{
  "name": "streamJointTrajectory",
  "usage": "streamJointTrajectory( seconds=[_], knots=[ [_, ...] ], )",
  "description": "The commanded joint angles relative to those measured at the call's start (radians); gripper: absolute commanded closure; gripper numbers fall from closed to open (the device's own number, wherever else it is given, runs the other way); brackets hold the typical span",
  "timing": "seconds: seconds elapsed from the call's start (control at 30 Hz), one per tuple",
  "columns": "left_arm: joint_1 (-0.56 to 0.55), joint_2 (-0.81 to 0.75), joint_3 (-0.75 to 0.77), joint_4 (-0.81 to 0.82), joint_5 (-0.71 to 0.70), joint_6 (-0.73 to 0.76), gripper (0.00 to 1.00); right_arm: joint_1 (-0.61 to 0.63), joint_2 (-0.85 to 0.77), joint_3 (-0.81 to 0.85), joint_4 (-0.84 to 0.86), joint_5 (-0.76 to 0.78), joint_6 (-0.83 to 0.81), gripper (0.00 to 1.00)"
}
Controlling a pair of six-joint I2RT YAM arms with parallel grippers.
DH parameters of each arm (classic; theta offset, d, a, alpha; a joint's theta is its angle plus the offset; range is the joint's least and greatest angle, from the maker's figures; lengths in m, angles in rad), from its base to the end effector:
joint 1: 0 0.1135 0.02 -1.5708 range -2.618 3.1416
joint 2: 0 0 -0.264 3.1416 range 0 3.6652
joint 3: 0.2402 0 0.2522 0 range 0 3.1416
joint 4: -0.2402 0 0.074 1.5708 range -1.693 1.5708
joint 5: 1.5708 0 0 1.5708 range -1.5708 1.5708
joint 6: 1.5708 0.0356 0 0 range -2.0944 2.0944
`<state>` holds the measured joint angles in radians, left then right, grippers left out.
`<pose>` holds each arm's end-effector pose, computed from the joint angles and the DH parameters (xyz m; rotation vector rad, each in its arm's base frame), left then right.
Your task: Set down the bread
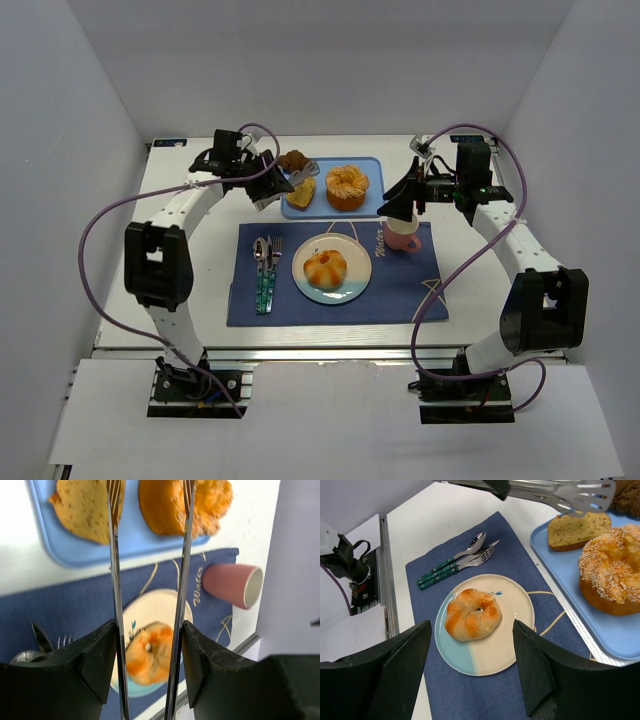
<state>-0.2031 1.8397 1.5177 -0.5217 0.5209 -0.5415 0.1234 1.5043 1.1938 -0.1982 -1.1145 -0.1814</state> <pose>0.3992 -0.1003 0.2691 -0.1698 2.4883 -0.9594 0.3259 0.0726 0.3155 -0.9322 1.6934 1.0998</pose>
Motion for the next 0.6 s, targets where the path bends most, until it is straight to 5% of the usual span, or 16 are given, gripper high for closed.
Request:
streamJointTrajectory(
  seconds=[0.0, 0.57],
  knots=[
    [-0.015, 0.022, 0.091, 0.041, 0.027, -0.032, 0.38, -0.008, -0.038, -0.010, 0.031, -0.024, 0.007, 0.28],
    [-0.032, 0.065, 0.016, 0.146, 0.163, -0.066, 0.39, -0.011, -0.035, -0.019, 0.040, -0.024, 0.007, 0.28]
  ],
)
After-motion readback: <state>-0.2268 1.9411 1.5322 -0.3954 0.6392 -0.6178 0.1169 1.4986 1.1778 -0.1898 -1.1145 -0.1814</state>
